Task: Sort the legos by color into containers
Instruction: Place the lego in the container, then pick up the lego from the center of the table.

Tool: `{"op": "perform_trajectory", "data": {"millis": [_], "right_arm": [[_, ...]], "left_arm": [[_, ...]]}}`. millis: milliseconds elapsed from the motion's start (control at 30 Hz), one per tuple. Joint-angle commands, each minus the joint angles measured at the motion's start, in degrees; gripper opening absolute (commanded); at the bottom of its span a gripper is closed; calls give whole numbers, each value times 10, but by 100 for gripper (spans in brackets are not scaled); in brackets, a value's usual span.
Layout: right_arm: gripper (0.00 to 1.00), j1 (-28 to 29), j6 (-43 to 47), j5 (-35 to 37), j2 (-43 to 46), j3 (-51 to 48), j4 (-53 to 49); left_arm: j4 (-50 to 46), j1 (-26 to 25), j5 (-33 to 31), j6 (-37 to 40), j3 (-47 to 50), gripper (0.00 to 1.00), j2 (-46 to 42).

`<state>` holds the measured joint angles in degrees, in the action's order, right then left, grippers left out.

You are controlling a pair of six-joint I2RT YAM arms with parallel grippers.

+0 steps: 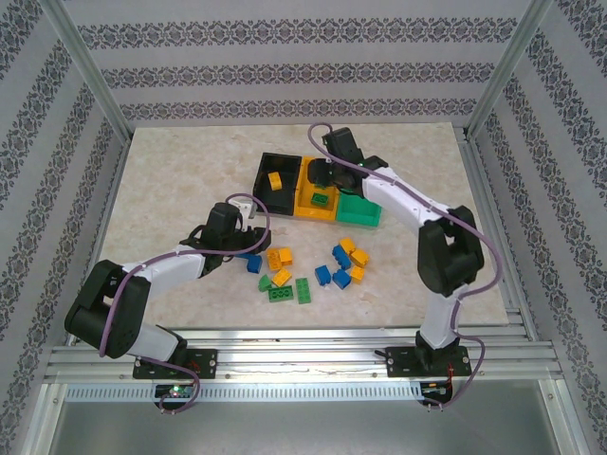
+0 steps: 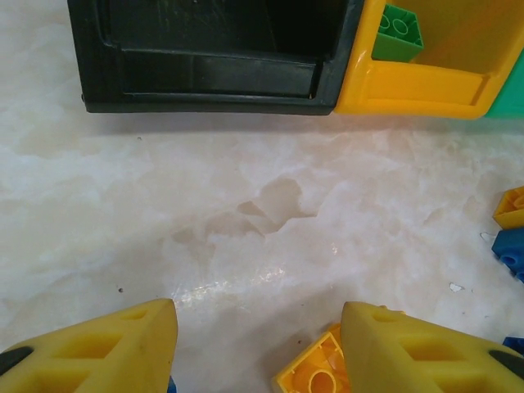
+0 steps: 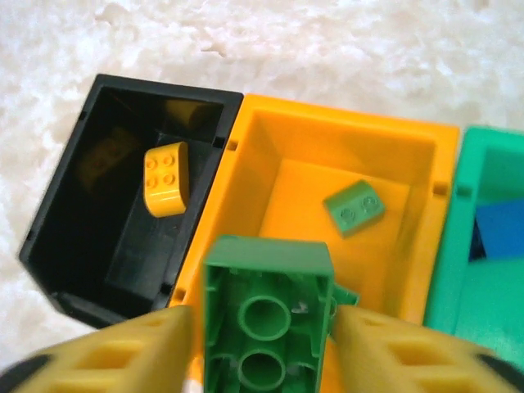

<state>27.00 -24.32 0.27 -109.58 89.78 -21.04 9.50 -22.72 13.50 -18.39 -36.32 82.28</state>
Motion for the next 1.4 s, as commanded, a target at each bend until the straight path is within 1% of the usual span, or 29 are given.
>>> {"op": "perform_trajectory", "data": {"millis": [0,100,200,333,433,533,633,733,867,933,1033,1200,1367], "right_arm": [[63,-6,10,-24,-34,40,-22],[65,3,13,-29,-19,15,3],[66,17,26,-19,8,-18,14],[63,37,43,-14,65,-95,35],[62,49,42,-6,108,-151,35],[62,61,34,-26,148,-204,35],[62,86,26,-24,179,-238,21],[63,110,12,-30,190,-256,10],[64,147,-7,-55,165,-253,8],[65,175,-6,-50,136,-237,8],[66,204,-6,-46,87,-200,-6],[66,217,-7,-38,23,-165,-22],[65,218,-17,-46,-1,-159,-24]], "left_arm": [[9,10,-6,-2,8,55,-6],[9,11,-4,-3,9,55,-8],[12,12,0,-2,9,55,-7],[12,12,15,-2,6,55,-2],[14,12,27,-1,4,55,-1],[16,12,36,0,3,55,1],[8,12,32,-2,-1,55,5],[7,12,16,-9,3,55,1],[10,15,-12,-18,15,55,-14],[8,27,-23,-26,21,55,-22],[12,50,-10,-39,31,55,-30],[17,66,-1,-51,39,55,-38],[23,74,2,-56,45,55,-44]]}}
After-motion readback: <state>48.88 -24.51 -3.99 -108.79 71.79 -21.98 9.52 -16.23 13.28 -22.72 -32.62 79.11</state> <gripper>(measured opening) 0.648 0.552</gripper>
